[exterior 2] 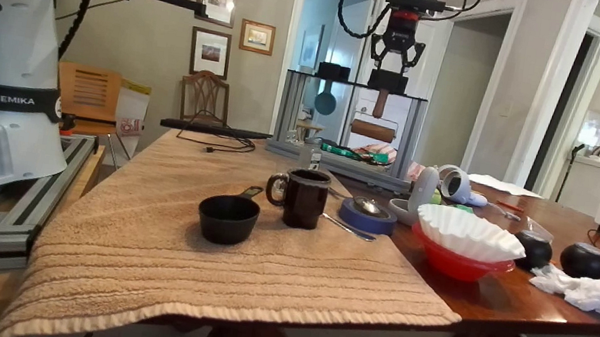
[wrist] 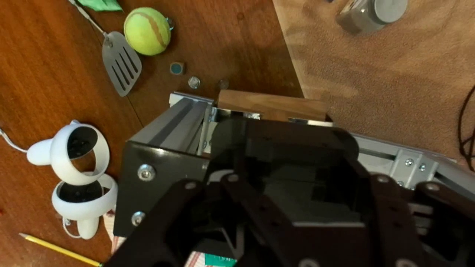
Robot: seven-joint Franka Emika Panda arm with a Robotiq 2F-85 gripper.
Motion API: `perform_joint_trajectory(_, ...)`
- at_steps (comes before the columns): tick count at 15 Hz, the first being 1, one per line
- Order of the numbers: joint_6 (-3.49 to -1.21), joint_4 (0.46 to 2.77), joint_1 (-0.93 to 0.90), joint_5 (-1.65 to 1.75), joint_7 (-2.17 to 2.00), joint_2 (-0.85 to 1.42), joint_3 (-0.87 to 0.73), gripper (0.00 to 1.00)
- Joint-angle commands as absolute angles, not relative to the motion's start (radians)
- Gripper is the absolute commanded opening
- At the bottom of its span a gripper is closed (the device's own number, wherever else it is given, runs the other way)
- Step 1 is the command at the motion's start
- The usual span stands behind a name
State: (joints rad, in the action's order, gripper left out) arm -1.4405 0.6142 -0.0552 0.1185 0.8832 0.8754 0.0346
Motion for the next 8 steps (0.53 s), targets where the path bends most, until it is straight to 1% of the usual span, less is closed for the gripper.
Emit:
perform_joint_trajectory(1, -1.366, 0.669, -0.062, 0.150, 0.832, 0.838, -0.002, 0.34)
perform_joint_trajectory(5, -1.308, 0.705, -0.055, 0.130, 0.748, 0.821, -0.027, 0.34)
perform_joint_trajectory(8, -1.333, 0.715, -0.045, 0.096, 0.630, 0.818, -0.032, 0.34)
